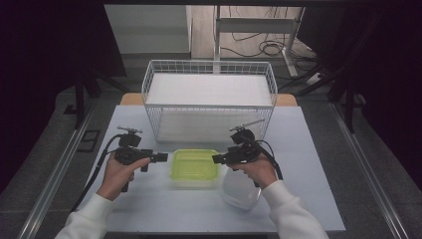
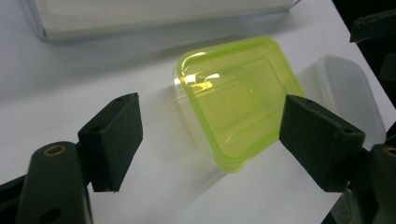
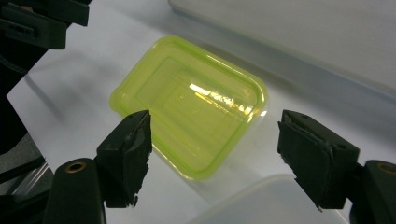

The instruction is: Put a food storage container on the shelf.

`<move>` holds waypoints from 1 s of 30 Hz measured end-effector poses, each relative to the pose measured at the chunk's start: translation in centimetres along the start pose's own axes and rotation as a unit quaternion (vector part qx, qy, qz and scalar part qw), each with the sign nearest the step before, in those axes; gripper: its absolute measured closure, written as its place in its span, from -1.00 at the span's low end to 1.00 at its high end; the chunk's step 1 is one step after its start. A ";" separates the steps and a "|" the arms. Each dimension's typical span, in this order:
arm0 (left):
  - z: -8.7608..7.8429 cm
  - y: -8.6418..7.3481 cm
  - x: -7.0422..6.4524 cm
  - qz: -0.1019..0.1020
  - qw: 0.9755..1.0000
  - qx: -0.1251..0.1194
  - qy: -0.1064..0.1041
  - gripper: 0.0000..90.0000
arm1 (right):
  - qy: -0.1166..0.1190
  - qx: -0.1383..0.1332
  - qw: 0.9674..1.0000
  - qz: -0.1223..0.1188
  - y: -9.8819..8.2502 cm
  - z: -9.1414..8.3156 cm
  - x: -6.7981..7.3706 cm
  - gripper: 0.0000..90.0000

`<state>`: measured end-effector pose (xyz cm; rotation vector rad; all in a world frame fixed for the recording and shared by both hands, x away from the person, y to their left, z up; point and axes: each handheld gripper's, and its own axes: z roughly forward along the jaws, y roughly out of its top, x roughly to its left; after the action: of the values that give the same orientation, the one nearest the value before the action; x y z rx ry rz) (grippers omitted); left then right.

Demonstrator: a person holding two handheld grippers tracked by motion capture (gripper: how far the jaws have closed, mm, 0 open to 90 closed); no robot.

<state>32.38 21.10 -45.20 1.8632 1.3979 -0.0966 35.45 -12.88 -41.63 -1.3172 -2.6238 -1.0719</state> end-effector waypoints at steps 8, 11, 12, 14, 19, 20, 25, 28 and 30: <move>2.8 0.3 0.7 -0.014 0.999 0.036 -0.013 -0.47 | -0.011 0.054 0.997 0.047 0.9 3.3 -1.0 -0.26; 3.2 0.3 0.8 -0.016 0.999 0.042 -0.020 -0.44 | -0.012 0.065 0.996 0.061 0.8 4.2 -1.3 -0.24; 3.2 0.3 0.8 -0.016 0.999 0.042 -0.020 -0.43 | -0.012 0.065 0.996 0.061 0.8 4.2 -1.3 -0.24; 3.6 0.3 0.8 -0.022 0.998 0.047 -0.026 -0.41 | -0.017 0.072 0.995 0.070 0.7 4.8 -1.6 -0.23; 4.1 0.4 1.0 -0.029 0.998 0.049 -0.029 -0.38 | -0.018 0.079 0.993 0.084 0.7 5.1 -1.9 -0.19; 4.2 0.4 1.0 -0.029 0.998 0.052 -0.029 -0.37 | -0.016 0.082 0.992 0.092 0.7 5.3 -2.1 -0.18; 5.1 0.5 1.4 -0.038 0.997 0.059 -0.035 -0.33 | -0.016 0.088 0.991 0.098 0.7 5.9 -2.3 -0.14; 5.3 0.5 1.5 -0.042 0.997 0.059 -0.038 -0.32 | -0.015 0.094 0.990 0.102 0.7 6.0 -2.4 -0.13; 5.5 0.6 1.6 -0.044 0.996 0.060 -0.040 -0.31 | -0.015 0.096 0.989 0.107 0.7 6.2 -2.4 -0.12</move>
<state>35.54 18.90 -49.42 1.8740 1.4450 -0.3032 39.20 -10.66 -46.70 -1.5354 -2.4588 -0.7557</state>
